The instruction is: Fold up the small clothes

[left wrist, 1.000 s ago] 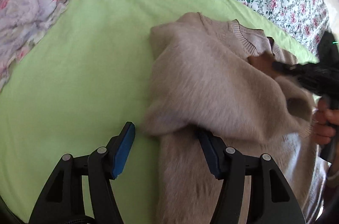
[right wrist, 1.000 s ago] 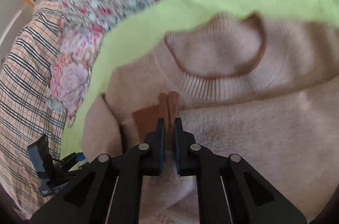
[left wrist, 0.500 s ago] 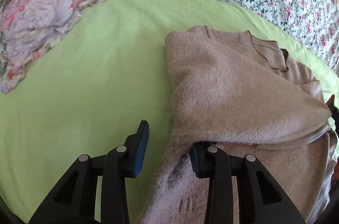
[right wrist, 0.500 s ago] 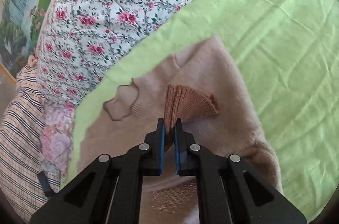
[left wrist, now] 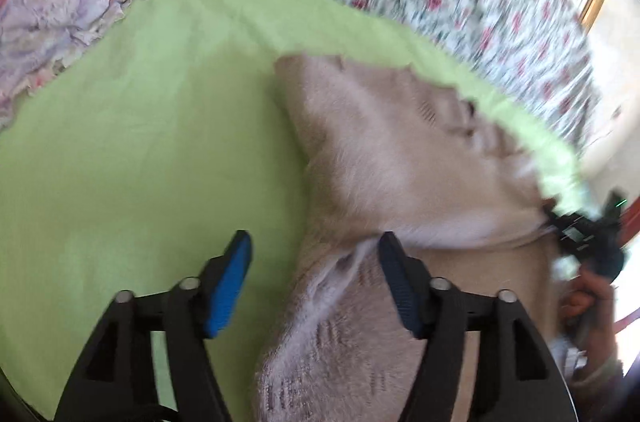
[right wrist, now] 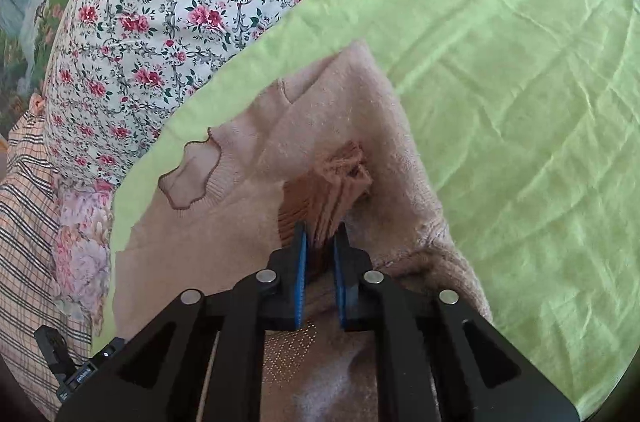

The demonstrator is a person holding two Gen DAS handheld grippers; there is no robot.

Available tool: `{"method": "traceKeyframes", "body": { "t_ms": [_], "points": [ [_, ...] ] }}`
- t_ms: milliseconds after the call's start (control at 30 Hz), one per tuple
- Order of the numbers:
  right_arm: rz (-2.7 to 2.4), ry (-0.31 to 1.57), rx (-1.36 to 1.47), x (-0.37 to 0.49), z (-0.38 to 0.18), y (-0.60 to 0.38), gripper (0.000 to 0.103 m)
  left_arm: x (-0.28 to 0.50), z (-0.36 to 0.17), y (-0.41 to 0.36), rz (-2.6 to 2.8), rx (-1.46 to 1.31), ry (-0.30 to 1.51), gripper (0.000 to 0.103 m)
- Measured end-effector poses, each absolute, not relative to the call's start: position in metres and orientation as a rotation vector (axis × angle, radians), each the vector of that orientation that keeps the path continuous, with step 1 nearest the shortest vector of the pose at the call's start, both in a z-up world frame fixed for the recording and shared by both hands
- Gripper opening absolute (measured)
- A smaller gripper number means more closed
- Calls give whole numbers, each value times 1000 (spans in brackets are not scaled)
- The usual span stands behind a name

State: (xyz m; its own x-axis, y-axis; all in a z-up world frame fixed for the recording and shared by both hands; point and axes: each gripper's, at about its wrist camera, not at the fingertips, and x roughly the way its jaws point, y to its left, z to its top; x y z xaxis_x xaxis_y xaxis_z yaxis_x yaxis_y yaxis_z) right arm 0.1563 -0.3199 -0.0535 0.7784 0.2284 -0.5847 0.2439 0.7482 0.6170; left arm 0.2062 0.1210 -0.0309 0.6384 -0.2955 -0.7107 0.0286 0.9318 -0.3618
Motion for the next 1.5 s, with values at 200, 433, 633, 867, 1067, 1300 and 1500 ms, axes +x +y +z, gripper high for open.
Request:
{"method": "traceKeyframes", "body": {
  "t_ms": [200, 433, 633, 867, 1067, 1300, 1500],
  "points": [
    [5, 697, 742, 156, -53, -317, 22, 273, -30, 139, -235, -434, 927, 82],
    [52, 706, 676, 163, -48, -305, 19, 324, -47, 111, -277, -354, 955, 7],
    [125, 617, 565, 165, -22, -281, 10, 305, -9, 108, -164, -193, 724, 6],
    [46, 745, 543, 176, -53, -284, 10, 320, -40, 102, -112, -84, 810, 6],
    [-57, 735, 589, 161, -56, -306, 11, 323, -48, 92, -80, -23, 825, 7],
    [-71, 696, 629, 120, -37, -324, 15, 293, -30, 100, -67, -53, 879, 23],
    [-13, 709, 569, 61, -24, -324, 31, 193, -12, 109, -147, -151, 867, 44]
  ]
}}
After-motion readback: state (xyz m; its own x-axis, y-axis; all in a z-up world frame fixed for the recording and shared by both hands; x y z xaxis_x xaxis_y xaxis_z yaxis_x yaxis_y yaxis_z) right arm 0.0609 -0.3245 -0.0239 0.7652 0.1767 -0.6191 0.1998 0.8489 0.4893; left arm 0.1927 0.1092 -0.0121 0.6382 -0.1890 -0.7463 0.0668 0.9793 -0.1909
